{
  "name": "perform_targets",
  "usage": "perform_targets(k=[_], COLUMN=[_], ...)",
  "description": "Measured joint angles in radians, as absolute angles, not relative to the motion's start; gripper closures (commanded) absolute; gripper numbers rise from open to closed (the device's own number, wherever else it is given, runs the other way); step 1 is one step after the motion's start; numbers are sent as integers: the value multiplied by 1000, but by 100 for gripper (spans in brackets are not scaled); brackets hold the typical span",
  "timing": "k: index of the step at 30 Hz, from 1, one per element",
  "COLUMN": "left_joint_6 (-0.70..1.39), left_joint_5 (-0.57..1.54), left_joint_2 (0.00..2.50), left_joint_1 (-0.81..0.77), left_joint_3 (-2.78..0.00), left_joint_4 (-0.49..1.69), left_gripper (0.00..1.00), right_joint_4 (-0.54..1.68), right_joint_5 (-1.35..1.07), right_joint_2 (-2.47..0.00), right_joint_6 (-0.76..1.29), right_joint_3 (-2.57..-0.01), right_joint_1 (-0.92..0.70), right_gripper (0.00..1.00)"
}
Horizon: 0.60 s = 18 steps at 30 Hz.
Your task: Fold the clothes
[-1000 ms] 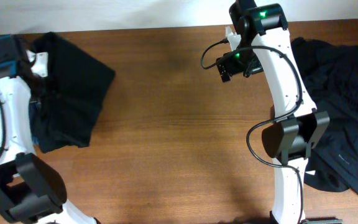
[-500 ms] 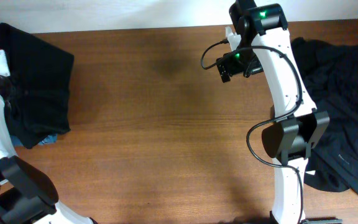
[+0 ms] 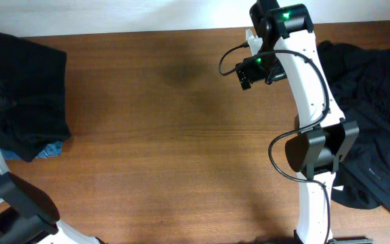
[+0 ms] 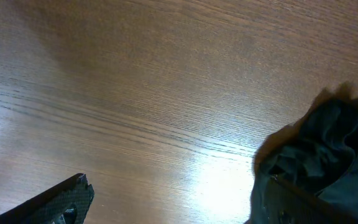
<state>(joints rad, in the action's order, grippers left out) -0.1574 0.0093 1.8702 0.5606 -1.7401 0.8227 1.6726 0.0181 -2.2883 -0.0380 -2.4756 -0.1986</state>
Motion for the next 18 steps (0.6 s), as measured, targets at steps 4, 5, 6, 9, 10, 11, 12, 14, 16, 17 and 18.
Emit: perform_targets(k=[4, 5, 6, 9, 10, 11, 12, 14, 16, 17, 18], left_joint_6=[-157, -157, -157, -168, -176, -197, -220, -254, -271, -278, -280], left_joint_5=[10, 10, 10, 10, 10, 10, 10, 10, 9, 9, 7], left_joint_2=[1870, 1871, 1872, 1883, 1890, 1903, 1917, 1940, 1958, 1967, 1971], left_joint_1=[574, 575, 576, 579, 579, 580, 581, 585, 592, 598, 601], left_joint_3=[-1739, -1739, -1739, -1739, -1739, -1739, -1739, -1739, -1739, -1739, -1739], left_joint_4=[802, 799, 797, 792, 787, 778, 773, 758, 743, 735, 730], left_gripper=[100, 100, 100, 100, 100, 100, 100, 100, 100, 100, 100], right_joint_4=[1673, 1674, 1674, 1681, 1684, 1685, 1685, 1685, 1686, 1687, 1687], right_joint_5=[18, 18, 18, 18, 18, 18, 18, 18, 18, 18, 18], right_joint_2=[-2288, -2288, -2288, -2288, -2288, -2288, -2288, -2288, -2288, -2288, -2288], right_joint_6=[-38, -38, -38, -38, -38, -38, -38, -39, -38, -38, -38], right_joint_3=[-2476, -2476, -2476, -2476, -2476, -2476, -2476, -2476, -2476, -2476, -2476], right_joint_1=[-199, -199, -199, -199, -199, -199, -199, -199, -199, -199, -199], right_gripper=[7, 7, 7, 7, 7, 7, 7, 7, 7, 7, 7])
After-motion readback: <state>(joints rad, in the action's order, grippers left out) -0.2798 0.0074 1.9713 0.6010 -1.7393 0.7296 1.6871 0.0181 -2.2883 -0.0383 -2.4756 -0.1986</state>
